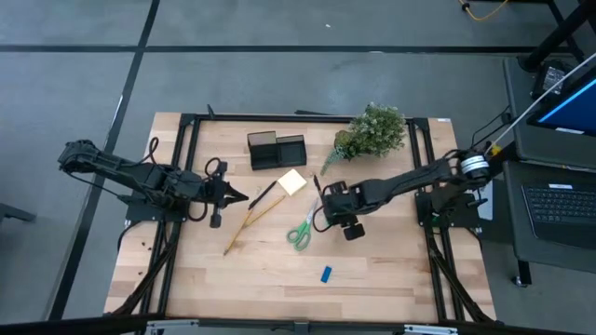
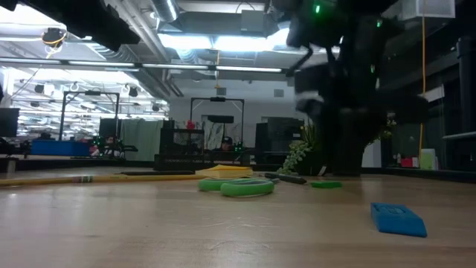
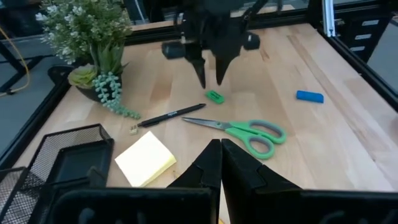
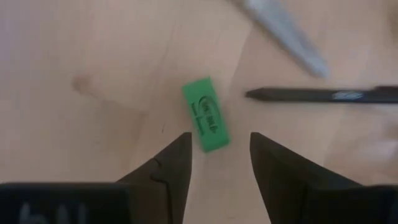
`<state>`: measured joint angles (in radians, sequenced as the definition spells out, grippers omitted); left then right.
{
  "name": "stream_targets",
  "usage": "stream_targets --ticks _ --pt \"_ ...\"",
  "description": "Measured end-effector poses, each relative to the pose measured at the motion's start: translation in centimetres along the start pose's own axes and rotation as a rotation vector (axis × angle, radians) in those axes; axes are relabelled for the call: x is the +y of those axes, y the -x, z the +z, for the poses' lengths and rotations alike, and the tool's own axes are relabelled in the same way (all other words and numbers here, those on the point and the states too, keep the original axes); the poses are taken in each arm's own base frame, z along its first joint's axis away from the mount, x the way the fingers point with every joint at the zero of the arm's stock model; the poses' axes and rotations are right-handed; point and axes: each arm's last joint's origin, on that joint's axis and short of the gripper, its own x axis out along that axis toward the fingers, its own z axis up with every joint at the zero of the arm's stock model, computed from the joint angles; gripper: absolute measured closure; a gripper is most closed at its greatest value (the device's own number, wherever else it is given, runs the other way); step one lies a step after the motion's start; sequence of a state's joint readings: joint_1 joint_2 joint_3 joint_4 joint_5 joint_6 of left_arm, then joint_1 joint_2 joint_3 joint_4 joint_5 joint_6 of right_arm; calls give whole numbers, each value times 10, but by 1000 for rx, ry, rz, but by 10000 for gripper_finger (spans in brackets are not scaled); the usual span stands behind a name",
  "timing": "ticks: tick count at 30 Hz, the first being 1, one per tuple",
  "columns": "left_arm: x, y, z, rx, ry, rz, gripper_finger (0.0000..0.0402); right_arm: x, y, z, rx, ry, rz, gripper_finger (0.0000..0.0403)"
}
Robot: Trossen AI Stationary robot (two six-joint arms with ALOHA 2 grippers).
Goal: Pick and place office supplies into organizer
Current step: Put the green eraser into the black desk organizer
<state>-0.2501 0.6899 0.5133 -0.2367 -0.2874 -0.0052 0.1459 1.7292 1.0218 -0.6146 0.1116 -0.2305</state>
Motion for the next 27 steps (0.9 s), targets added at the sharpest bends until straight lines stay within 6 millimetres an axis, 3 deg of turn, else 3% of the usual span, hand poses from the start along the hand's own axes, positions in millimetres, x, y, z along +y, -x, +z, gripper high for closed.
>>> stream_targets --ticks 8,22,27 --pt "0 0 0 0 0 0 399 3 -21 2 34 19 29 240" --pt "0 0 -1 5 6 0 399 0 -24 3 9 1 65 242" --pt "0 0 -1 8 6 0 400 -2 -24 2 9 -6 76 276"
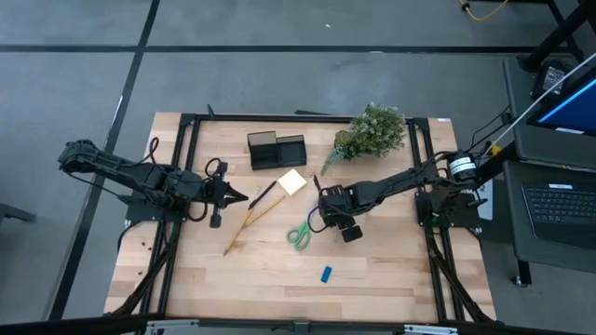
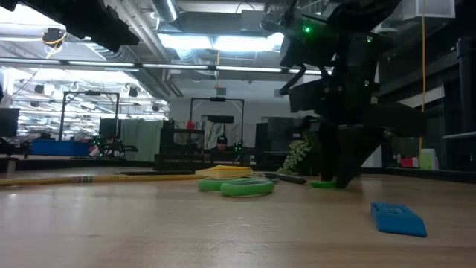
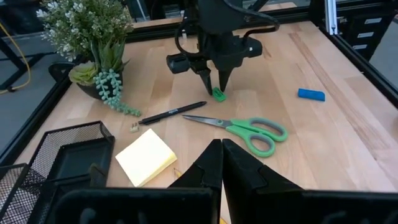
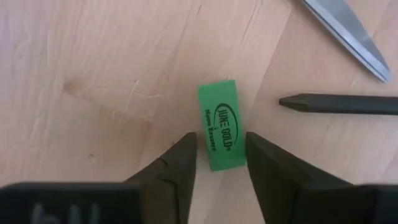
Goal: Pick and place office supplies into organizer
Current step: Put the green eraser into the black desk organizer
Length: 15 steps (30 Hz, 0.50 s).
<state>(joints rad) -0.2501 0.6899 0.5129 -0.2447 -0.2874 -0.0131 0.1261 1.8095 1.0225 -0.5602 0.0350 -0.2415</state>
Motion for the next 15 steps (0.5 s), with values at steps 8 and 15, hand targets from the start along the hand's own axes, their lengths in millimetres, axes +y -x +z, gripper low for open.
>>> stream_targets --ticks 8,15 --pt "0 0 0 0 0 0 400 0 0 0 0 -7 -5 359" --pt "0 0 0 0 0 0 400 0 0 0 1 -27 -5 378"
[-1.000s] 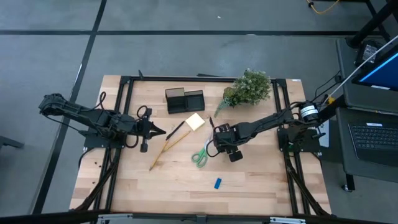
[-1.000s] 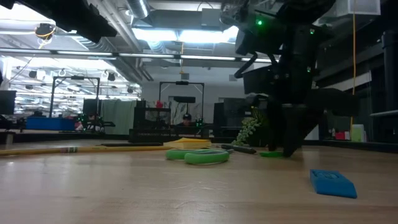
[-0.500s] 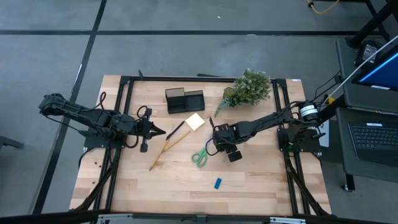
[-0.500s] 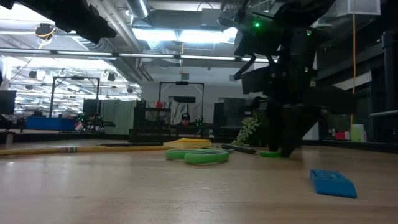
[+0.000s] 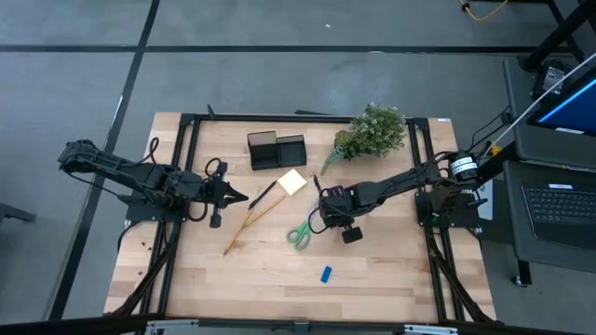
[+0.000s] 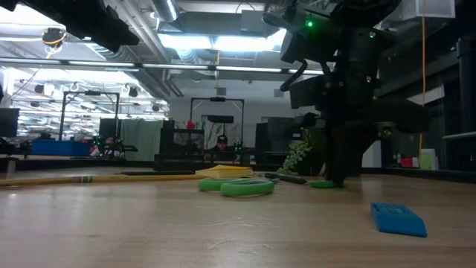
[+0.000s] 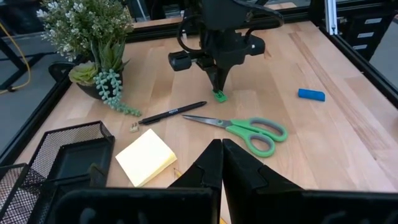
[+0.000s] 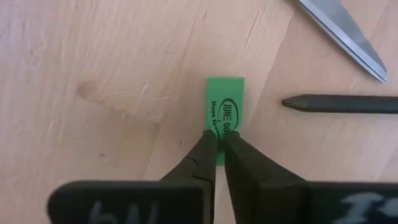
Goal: Pick and place office supplies into organizer
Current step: Put the green eraser into the black desk organizer
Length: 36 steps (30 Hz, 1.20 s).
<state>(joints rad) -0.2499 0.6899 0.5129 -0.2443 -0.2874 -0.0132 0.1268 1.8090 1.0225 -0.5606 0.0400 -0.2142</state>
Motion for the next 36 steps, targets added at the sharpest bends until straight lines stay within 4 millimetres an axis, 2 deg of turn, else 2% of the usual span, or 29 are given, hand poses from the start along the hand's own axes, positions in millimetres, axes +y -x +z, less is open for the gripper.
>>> stream_targets --ticks 7,16,36 --pt "0 0 0 0 3 0 399 0 0 0 -1 0 0 397" --pt "0 0 0 0 3 0 400 0 0 1 -3 -4 -1 400" --pt "0 0 0 0 1 0 399 -5 16 17 -1 -31 -16 402"
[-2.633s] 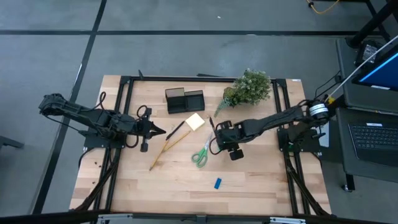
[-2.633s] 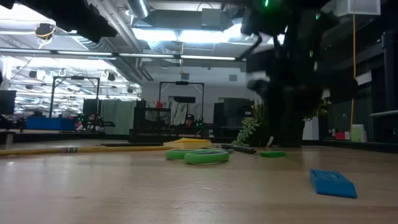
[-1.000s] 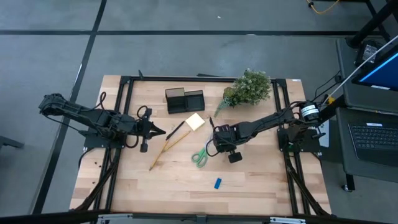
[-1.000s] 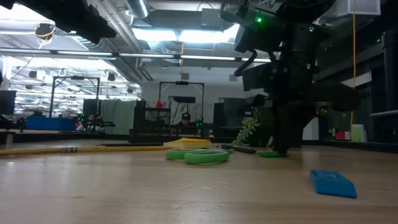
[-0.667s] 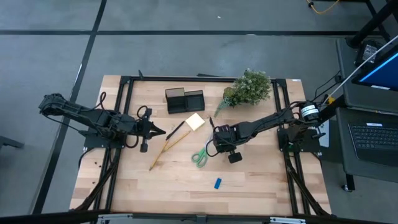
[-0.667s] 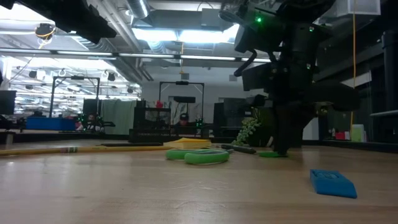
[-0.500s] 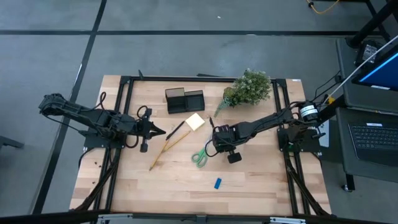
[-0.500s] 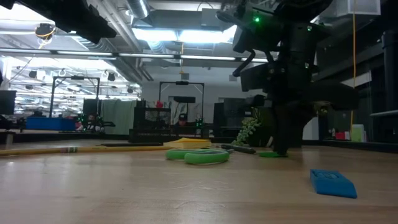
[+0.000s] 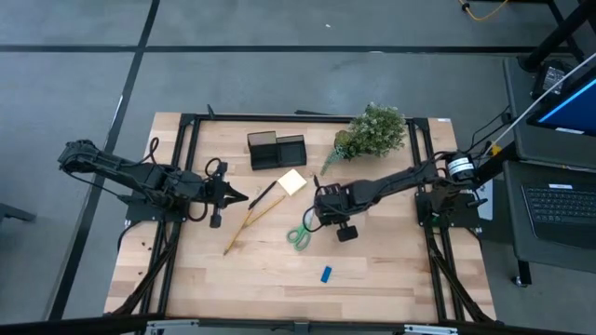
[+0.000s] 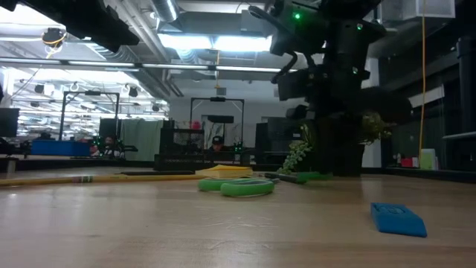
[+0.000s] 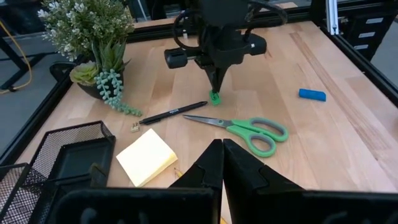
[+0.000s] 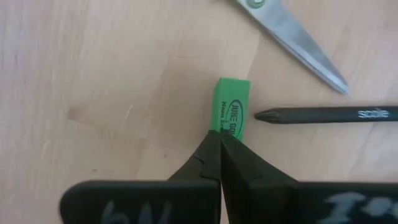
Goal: Pick and place office supplies into organizer
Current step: Put the green eraser into the black desk organizer
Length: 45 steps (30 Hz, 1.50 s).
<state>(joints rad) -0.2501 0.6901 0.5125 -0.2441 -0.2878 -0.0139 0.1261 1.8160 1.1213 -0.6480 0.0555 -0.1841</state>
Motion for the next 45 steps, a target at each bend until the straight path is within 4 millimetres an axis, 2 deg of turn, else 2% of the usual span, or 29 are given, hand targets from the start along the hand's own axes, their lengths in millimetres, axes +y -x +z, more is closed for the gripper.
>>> stream_targets --ticks 23,35,45 --pt "0 0 0 0 -20 8 399 -10 56 39 -75 2 -10 403" --pt "0 0 0 0 -20 8 399 -9 57 36 -39 -55 -1 397" --pt "0 0 0 0 -19 8 398 -9 58 34 -15 -317 10 360"
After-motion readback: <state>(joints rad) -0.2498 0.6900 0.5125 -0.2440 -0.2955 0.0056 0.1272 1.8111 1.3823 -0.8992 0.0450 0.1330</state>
